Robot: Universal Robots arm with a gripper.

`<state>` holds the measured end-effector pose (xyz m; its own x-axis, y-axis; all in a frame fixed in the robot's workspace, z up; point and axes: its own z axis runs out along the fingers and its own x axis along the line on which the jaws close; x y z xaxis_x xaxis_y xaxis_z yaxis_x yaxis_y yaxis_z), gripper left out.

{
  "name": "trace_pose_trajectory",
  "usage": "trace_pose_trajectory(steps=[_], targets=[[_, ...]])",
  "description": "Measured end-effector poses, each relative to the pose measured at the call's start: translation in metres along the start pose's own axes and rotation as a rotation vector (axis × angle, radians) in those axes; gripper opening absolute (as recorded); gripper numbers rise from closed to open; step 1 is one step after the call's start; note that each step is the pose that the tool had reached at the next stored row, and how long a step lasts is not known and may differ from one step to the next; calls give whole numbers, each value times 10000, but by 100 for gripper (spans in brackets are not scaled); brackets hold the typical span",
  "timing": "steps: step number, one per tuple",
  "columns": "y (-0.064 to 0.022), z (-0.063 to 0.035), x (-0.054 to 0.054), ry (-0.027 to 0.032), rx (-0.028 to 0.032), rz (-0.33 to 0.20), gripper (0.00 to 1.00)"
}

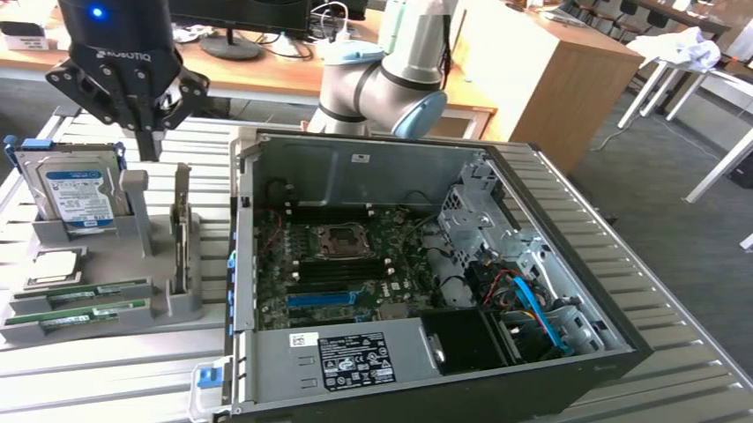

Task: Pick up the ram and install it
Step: 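Reach for the ram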

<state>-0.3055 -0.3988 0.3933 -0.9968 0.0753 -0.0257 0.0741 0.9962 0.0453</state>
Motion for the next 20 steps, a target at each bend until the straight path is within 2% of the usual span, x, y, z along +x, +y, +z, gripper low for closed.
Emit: trace_pose_trajectory(steps=[10, 20], targets=[[-12, -5, 166, 0, 0, 0, 10], [-19, -6, 171, 1, 1, 1, 10]])
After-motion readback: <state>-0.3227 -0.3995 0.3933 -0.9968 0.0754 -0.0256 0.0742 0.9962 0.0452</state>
